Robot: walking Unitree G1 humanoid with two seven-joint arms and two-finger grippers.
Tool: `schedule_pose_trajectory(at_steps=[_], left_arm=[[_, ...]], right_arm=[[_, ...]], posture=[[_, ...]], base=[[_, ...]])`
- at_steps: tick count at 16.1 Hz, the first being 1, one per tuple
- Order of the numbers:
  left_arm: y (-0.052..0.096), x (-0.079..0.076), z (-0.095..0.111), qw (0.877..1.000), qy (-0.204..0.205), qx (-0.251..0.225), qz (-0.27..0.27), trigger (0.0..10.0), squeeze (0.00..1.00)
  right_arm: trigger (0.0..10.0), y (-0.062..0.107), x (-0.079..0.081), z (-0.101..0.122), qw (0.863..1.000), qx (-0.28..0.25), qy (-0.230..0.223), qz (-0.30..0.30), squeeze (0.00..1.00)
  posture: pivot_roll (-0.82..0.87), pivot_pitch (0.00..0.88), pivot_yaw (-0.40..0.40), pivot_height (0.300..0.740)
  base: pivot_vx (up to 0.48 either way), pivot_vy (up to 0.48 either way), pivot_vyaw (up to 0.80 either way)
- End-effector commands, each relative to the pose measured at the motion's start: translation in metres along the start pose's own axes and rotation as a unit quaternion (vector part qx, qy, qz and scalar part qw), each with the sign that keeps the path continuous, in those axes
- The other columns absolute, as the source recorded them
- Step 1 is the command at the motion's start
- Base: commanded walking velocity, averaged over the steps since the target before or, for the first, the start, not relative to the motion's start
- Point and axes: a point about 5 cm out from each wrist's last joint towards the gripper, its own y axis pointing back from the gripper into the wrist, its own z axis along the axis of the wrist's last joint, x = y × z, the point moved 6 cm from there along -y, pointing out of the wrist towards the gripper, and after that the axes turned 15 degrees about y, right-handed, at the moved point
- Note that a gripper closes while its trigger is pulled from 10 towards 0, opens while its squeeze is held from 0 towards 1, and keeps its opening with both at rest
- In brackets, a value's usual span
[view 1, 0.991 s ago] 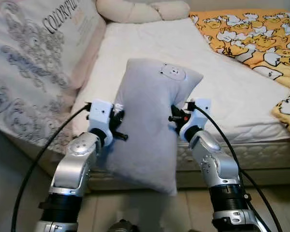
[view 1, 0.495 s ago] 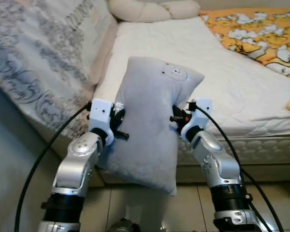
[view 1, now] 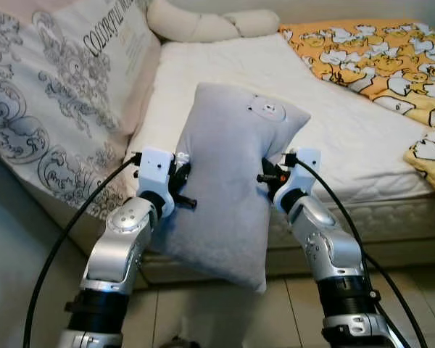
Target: Clean up the room
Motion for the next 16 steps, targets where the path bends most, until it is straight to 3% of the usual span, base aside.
schedule_pose_trajectory(at_steps=[1,7,13,16], left_arm=[[-0.003,-0.006,0.011,1.0,-0.011,-0.018,-0.008,10.0,0.0],[-0.003,-0.003,0.013,1.0,-0.01,-0.019,-0.007,10.0,0.0],[0.002,0.005,0.012,1.0,-0.005,-0.022,0.012,10.0,0.0],[0.004,0.008,0.012,1.0,-0.007,-0.021,0.017,10.0,0.0]], right_arm=[[10.0,-0.004,0.007,0.01,1.0,-0.016,0.008,0.009,0.0],[10.0,-0.005,0.008,0.012,1.0,-0.017,0.013,0.012,0.0],[10.0,-0.009,0.018,0.01,0.999,-0.008,0.032,0.037,0.0],[10.0,-0.011,0.016,0.009,0.999,-0.005,0.016,0.033,0.0]], posture=[[0.07,0.0,0.072,0.74],[0.07,0.0,0.067,0.74],[0.1,0.0,0.04,0.74],[0.1,0.0,0.043,0.74]], base=[[0.296,0.0,0.0],[0.3,0.0,0.0],[0.307,0.0,0.69],[0.304,0.0,0.0]])
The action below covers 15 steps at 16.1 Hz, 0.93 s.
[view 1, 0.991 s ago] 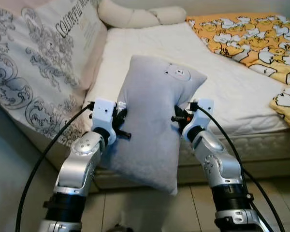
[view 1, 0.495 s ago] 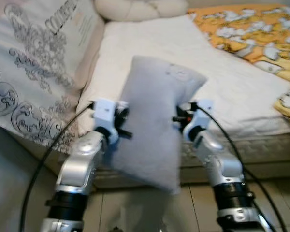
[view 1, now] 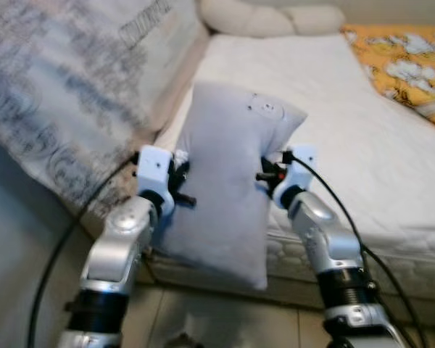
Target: Clean up the room
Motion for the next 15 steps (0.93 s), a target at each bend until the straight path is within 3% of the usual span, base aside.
schedule_pose_trajectory(at_steps=[1,11,15], left_arm=[[-0.001,-0.004,0.01,1.0,-0.004,-0.015,-0.007,10.0,0.0],[-0.002,-0.008,0.01,1.0,-0.01,-0.007,-0.017,10.0,0.0],[0.002,-0.004,0.01,1.0,-0.007,-0.008,-0.01,10.0,0.0]], right_arm=[[10.0,-0.002,0.005,0.008,1.0,-0.014,0.0,0.012,0.0],[10.0,0.001,-0.006,0.006,1.0,-0.008,0.002,0.007,0.0],[10.0,-0.001,0.002,0.006,0.999,-0.007,0.032,0.028,0.0]], posture=[[0.1,0.0,0.047,0.74],[0.09,0.0,0.073,0.74],[0.09,0.0,0.061,0.74]], base=[[0.3,0.0,0.0],[0.303,0.0,0.0],[0.304,0.0,0.12]])
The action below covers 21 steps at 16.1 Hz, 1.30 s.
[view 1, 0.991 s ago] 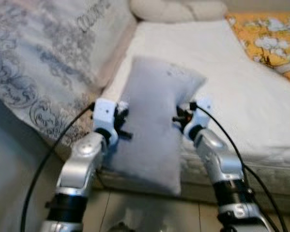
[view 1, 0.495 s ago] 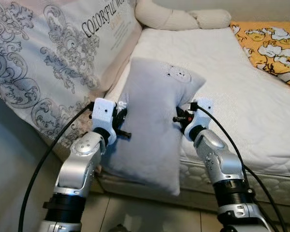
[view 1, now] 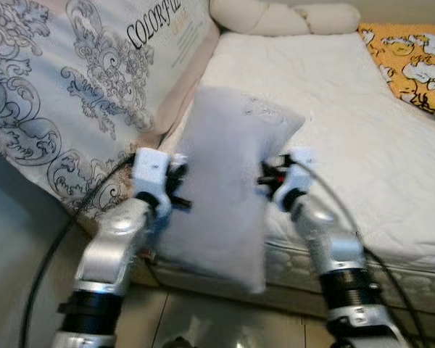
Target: Clean up the room
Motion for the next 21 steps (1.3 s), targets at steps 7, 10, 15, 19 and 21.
schedule_pose_trajectory(at_steps=[7,10,15,19,21], left_arm=[[0.015,0.005,-0.003,1.0,0.005,-0.012,0.017,10.0,0.0],[0.017,0.007,-0.003,1.0,0.006,-0.013,0.021,10.0,0.0],[0.016,0.007,-0.002,1.0,0.003,-0.013,0.018,10.0,0.0],[0.016,0.008,0.001,1.0,0.0,-0.014,0.016,10.0,0.0],[0.016,0.008,0.002,1.0,-0.003,-0.013,0.015,10.0,0.0]], right_arm=[[10.0,-0.003,0.008,0.012,0.999,-0.017,0.022,0.025,0.0],[10.0,-0.004,0.011,0.011,0.999,-0.015,0.024,0.028,0.0],[10.0,-0.003,0.016,0.009,0.999,-0.016,0.021,0.031,0.0],[10.0,-0.004,0.018,0.008,0.999,-0.016,0.019,0.031,0.0],[10.0,-0.004,0.019,0.008,0.999,-0.017,0.017,0.032,0.0]], posture=[[0.1,0.0,0.026,0.74],[0.1,0.0,0.022,0.74],[0.1,0.0,0.033,0.74],[0.1,0.0,0.039,0.74],[0.1,0.0,0.041,0.74]], base=[[0.306,0.0,0.23],[0.305,0.0,0.0],[0.306,0.0,0.0],[0.307,0.0,0.0],[0.307,0.0,0.0]])
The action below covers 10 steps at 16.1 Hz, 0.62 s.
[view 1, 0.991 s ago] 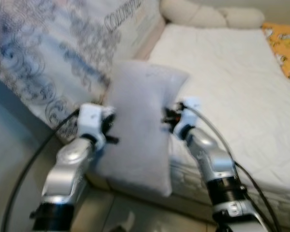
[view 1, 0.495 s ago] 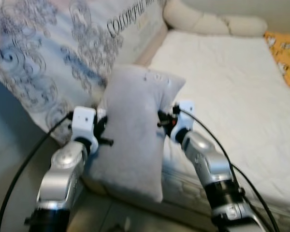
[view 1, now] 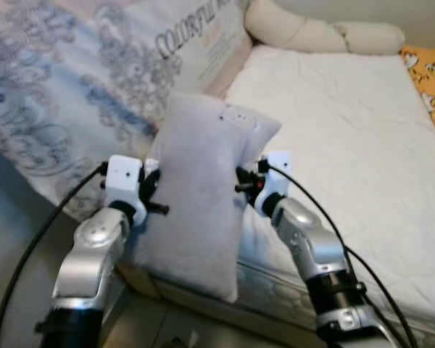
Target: Clean up the room
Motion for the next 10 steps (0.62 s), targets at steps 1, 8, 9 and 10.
schedule_pose_trajectory(at_steps=[1,8,9,10], left_arm=[[-0.001,-0.0103,0.0086,1.0,-0.007,-0.012,-0.021,10.0,0.0],[-0.0013,-0.0087,0.0099,1.0,-0.01,-0.01,-0.024,10.0,0.0],[-0.0012,-0.0084,0.0101,1.0,-0.011,-0.01,-0.023,10.0,0.0],[-0.0011,-0.0082,0.0102,1.0,-0.011,-0.01,-0.023,10.0,0.0]], right_arm=[[10.0,-0.0007,-0.0017,0.0135,1.0,-0.024,0.004,-0.003,0.0],[10.0,-0.0024,0.0024,0.0131,1.0,-0.025,0.001,0.0,0.0],[10.0,-0.0028,0.0027,0.0132,1.0,-0.025,0.001,0.0,0.0],[10.0,-0.0029,0.0029,0.0132,1.0,-0.025,0.001,0.0,0.0]], posture=[[0.11,0.0,0.042,0.74],[0.11,0.0,0.049,0.74],[0.11,0.0,0.049,0.74],[0.11,0.0,0.049,0.74]], base=[[0.311,0.0,0.0],[0.316,0.0,0.0],[0.315,0.0,0.0],[0.315,0.0,0.0]])
